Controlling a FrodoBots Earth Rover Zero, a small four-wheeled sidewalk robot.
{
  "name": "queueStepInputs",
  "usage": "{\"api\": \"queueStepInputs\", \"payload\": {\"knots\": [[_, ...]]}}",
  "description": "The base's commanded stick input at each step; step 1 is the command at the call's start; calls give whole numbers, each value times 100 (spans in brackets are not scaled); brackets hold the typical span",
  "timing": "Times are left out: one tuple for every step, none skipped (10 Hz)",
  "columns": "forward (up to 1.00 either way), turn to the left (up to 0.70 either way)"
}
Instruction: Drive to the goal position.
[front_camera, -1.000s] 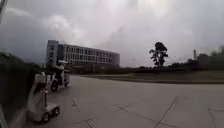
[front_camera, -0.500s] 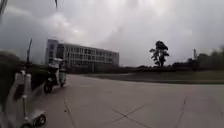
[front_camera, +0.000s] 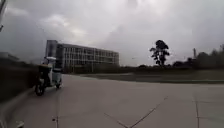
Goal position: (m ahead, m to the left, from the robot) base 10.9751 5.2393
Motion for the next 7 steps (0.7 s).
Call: {"api": "queueStepInputs", "payload": {"knots": [[70, 0], [70, 0], [70, 0], [70, 0], [70, 0], [70, 0], [70, 0]]}}
